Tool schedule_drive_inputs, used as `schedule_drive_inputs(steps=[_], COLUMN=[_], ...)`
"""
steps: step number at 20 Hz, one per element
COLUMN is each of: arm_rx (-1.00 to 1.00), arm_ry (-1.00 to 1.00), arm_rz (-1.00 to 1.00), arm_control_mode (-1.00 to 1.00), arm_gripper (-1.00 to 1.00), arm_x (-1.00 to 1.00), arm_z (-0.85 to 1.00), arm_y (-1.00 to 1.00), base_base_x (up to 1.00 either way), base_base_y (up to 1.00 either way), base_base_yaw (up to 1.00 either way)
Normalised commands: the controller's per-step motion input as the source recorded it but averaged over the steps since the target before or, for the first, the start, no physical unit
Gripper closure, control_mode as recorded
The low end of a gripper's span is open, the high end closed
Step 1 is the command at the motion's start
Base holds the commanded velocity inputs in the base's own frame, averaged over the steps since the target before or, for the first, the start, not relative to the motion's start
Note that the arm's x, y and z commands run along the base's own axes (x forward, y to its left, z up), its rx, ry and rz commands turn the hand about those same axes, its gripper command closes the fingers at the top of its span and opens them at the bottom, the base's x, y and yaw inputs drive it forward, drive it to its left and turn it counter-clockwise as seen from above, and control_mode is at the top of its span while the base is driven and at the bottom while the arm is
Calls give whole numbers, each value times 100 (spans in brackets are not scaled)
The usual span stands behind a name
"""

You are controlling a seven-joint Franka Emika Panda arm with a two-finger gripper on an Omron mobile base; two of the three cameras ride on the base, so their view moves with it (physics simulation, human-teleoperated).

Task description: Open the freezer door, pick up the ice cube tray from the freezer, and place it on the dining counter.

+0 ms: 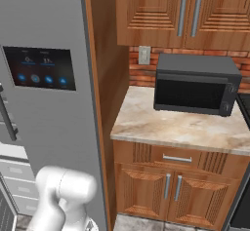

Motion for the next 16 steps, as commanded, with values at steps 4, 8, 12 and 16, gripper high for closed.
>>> schedule_drive_inputs(steps=[4,8,12,16], arm_rx=[19,18,16,11], arm_ry=[0,0,0,0], arm_rz=[12,17,25,29], arm_control_mode=[-100,-100,-100,-100], arm_gripper=[-100,-100,-100,-100], arm_x=[25,38,51,49], arm_z=[59,43,18,1], arm_y=[-99,-94,-79,-52], base_base_x=[0,0,0,0], base_base_y=[0,0,0,0], base_base_yaw=[0,0,0,0])
